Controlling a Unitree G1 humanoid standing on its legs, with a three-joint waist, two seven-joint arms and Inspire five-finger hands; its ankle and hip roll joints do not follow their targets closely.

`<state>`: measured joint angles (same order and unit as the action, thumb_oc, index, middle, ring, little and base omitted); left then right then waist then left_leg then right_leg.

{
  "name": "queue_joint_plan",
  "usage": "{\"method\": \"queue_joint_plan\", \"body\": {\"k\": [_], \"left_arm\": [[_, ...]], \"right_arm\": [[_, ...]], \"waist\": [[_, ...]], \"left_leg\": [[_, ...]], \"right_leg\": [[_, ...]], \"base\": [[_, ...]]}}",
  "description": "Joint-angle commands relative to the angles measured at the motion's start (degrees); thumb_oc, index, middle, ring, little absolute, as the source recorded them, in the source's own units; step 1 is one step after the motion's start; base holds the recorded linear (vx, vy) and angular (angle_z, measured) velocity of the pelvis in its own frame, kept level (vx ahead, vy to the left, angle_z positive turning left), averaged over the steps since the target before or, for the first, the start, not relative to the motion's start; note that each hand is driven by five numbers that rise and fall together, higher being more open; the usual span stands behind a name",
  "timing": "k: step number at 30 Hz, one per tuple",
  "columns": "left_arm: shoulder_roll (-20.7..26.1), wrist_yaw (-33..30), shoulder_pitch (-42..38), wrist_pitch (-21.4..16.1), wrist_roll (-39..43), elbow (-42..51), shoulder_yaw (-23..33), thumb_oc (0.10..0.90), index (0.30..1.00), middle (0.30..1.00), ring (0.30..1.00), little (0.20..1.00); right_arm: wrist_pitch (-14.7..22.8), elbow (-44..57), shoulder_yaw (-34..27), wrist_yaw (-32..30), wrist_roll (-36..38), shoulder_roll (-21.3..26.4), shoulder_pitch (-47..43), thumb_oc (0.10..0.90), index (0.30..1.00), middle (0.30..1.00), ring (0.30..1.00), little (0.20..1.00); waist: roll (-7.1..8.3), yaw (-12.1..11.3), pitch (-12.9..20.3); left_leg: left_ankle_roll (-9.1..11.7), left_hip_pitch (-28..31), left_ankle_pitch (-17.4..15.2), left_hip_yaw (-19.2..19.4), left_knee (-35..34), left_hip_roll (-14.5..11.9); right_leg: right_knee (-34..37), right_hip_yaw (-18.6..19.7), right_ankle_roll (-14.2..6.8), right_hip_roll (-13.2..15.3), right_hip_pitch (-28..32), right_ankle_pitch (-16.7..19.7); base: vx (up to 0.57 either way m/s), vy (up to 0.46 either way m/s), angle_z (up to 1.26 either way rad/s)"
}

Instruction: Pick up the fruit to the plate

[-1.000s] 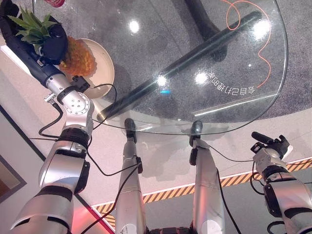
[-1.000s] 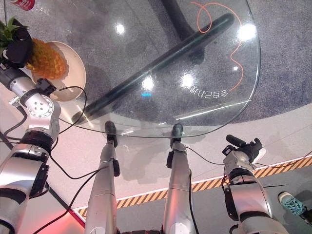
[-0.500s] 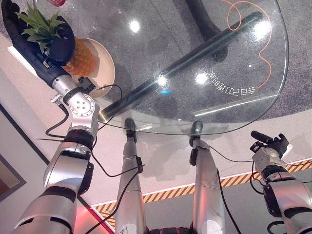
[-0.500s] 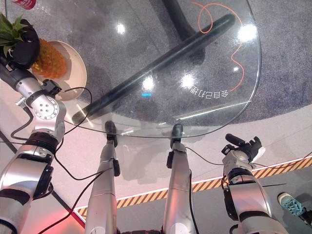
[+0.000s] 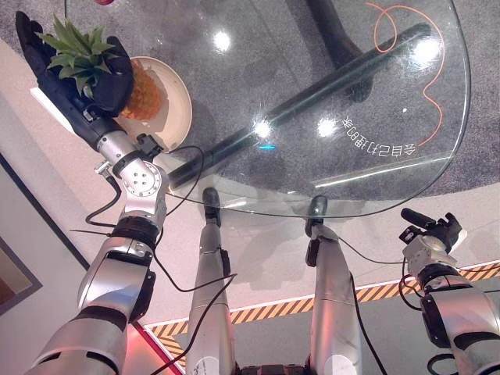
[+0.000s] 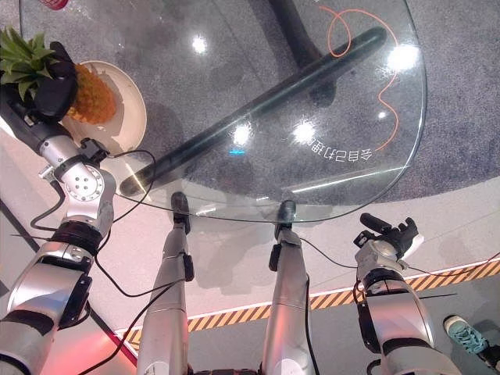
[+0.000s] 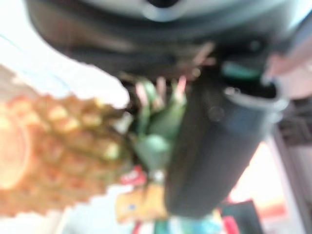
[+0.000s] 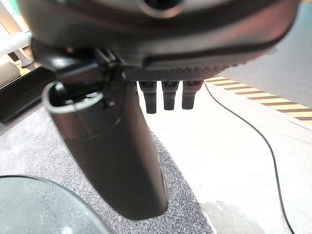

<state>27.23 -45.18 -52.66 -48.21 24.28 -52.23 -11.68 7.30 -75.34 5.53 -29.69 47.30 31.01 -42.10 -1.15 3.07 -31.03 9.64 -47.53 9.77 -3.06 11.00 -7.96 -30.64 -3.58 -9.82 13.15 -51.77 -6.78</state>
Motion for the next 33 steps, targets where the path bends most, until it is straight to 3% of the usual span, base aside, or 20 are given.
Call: {"method": "queue_joint_plan", "body": {"k": [1, 20, 33], "left_arm": [[2.4, 0.5, -4.2, -5.4, -0.2, 2.3, 2.5, 0.8, 0.9, 0.9, 0.9, 0.9], [0.8, 1.8, 0.3, -5.8, -0.6, 4.6, 2.5, 0.8, 0.9, 0.9, 0.9, 0.9], [-0.7, 5.9, 4.5, -6.2, 0.9, 8.6, 2.9, 0.8, 0.9, 0.9, 0.9, 0.9]], "right_arm": [[2.1, -1.4, -0.8, -4.2, -0.5, 0.0, 1.8, 0.8, 0.9, 0.9, 0.9, 0.9], [1.9, -1.2, -1.3, -4.4, 0.0, 0.5, 2.3, 0.8, 0.9, 0.9, 0.9, 0.9], [2.3, -0.4, -2.1, -4.5, 0.1, 0.2, 3.2, 0.8, 0.9, 0.9, 0.9, 0.9]], "waist": [[4.2, -1.9, 1.2], [3.93, -2.8, 1.2], [3.77, -3.8, 1.2]], "left_leg": [[-3.6, 0.9, -6.6, 2.0, 3.5, 5.0], [-3.8, 1.1, -6.4, 1.7, 3.5, 5.5], [-4.2, 1.2, -6.8, 0.4, 3.5, 6.2]], "right_leg": [[14.1, -2.7, 3.4, -7.4, 5.6, 8.8], [14.6, -3.4, 3.2, -6.9, 6.2, 9.4], [15.3, -3.3, 2.9, -6.6, 6.4, 9.9]], "base": [[0.01, -0.005, 0.03], [0.0, -0.001, 0.0], [0.0, 0.0, 0.0]]}}
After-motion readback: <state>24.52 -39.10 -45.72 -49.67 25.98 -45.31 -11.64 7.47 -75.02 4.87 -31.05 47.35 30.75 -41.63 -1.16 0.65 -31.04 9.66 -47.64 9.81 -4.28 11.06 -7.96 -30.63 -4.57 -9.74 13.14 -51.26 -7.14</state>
